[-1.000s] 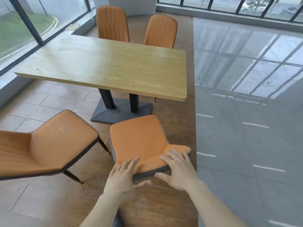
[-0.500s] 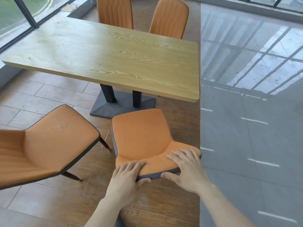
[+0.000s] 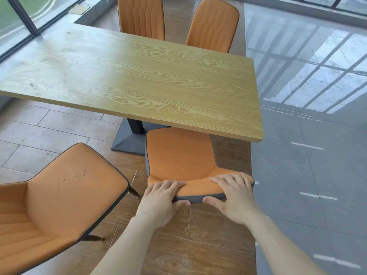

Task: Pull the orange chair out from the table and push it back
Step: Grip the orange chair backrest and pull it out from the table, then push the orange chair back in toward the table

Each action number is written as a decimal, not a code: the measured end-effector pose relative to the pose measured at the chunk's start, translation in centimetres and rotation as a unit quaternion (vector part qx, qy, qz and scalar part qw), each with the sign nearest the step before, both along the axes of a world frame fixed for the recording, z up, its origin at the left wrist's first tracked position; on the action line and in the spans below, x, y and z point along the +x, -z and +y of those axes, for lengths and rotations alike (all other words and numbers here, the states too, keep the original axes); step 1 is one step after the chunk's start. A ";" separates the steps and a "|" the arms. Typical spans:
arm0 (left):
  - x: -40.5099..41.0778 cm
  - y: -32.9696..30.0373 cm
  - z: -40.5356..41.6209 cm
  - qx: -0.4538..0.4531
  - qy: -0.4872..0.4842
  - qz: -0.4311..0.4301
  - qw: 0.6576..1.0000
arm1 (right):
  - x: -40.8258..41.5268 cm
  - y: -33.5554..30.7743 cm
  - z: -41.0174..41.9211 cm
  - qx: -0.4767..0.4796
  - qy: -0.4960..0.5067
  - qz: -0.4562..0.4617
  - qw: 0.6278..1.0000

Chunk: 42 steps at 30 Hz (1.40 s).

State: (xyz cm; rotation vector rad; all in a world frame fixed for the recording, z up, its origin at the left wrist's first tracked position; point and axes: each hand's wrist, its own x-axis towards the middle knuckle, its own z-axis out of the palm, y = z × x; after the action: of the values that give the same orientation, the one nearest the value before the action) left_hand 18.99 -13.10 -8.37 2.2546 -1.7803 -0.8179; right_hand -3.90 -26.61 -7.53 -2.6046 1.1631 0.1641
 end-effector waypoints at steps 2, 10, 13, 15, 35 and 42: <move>0.9 -0.2 -1.1 0.007 0.004 0.005 1.000 | 0.6 0.1 -1.0 -0.004 0.000 -0.005 1.000; 0.1 -0.3 -2.7 0.015 0.020 0.005 1.000 | 0.0 -0.5 -3.4 0.011 -0.009 0.014 1.000; -0.4 -0.3 -3.1 0.020 0.016 0.003 1.000 | -0.3 -0.6 -4.2 0.018 -0.023 0.031 0.999; -0.6 -0.5 -3.1 0.031 0.018 -0.003 0.999 | -0.4 -1.0 -4.2 0.026 -0.024 0.049 0.998; 22.7 -7.6 21.4 -0.023 -0.123 -0.111 0.986 | 20.2 -7.1 16.7 0.035 0.003 -0.040 0.999; 35.5 -9.9 36.3 -0.072 -0.163 -0.101 0.979 | 34.6 -8.0 33.7 0.100 0.029 -0.068 0.992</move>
State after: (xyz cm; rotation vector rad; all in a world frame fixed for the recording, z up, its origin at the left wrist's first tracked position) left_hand 54.54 23.21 1.55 2.5078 -1.4270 -0.3967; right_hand 30.65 7.13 0.51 -2.3657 1.1110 0.0848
